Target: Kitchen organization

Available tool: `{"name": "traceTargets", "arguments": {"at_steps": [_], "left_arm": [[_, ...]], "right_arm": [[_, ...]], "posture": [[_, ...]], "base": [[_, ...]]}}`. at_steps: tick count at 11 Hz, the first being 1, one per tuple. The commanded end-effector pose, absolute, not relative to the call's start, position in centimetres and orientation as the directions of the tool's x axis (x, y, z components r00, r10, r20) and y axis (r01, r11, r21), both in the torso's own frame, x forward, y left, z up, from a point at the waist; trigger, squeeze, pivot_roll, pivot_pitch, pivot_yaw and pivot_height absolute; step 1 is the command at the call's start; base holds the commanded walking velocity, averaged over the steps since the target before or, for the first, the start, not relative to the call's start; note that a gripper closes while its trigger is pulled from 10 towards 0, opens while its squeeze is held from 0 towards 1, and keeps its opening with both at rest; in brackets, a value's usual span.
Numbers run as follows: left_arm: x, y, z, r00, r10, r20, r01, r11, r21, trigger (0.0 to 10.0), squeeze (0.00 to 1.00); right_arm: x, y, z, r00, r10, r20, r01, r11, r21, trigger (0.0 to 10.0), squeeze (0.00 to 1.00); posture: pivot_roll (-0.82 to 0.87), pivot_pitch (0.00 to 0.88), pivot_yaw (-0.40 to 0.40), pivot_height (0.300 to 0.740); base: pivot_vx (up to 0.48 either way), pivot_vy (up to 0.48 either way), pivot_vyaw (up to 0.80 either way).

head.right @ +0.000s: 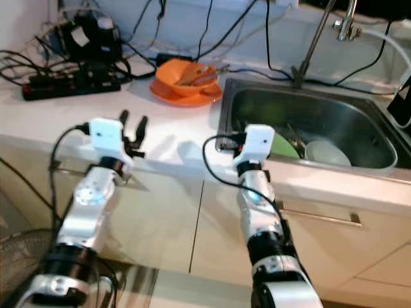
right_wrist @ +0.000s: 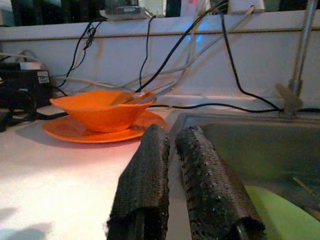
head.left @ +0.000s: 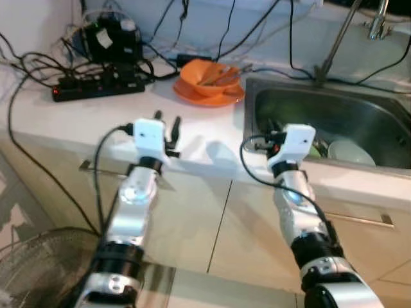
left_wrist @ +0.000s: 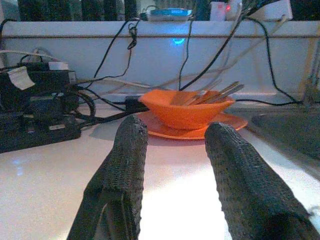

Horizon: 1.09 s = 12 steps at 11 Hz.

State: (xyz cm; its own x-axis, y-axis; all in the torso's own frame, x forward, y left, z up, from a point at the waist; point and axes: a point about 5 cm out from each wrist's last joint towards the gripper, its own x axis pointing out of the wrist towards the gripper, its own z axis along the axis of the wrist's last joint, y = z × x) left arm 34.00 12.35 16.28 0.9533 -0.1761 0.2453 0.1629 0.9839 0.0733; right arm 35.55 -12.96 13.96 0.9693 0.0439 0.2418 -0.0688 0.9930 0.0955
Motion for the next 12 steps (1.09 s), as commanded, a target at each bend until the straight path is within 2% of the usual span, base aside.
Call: {"name": "traceTargets", "arguments": {"at_steps": [1, 4, 12], "left_arm": [[34.0, 11.9, 16.6, 0.947, -0.190, 0.258, 0.175, 0.981, 0.082, 10.0, 0.00], [34.1, 12.4, 17.1, 0.949, -0.157, 0.274, 0.145, 0.987, 0.065, 10.0, 0.00], [34.2, 12.6, 17.2, 0.948, -0.153, 0.278, 0.137, 0.988, 0.073, 10.0, 0.00]], "right_arm": [[35.7, -13.4, 14.2, 0.971, 0.027, 0.239, -0.054, 0.993, 0.104, 10.0, 0.00], [35.7, -12.8, 14.1, 0.971, 0.053, 0.232, -0.077, 0.992, 0.097, 10.0, 0.00], [35.7, -12.2, 14.1, 0.969, 0.100, 0.228, -0.128, 0.985, 0.114, 10.0, 0.00]], "posture": [[0.23, 0.000, -0.050, 0.740], [0.23, 0.000, -0.050, 0.740], [0.23, 0.007, -0.050, 0.740]], "base": [[0.000, 0.000, 0.00], [0.084, 0.000, 0.00], [0.319, 0.000, 0.00]]}}
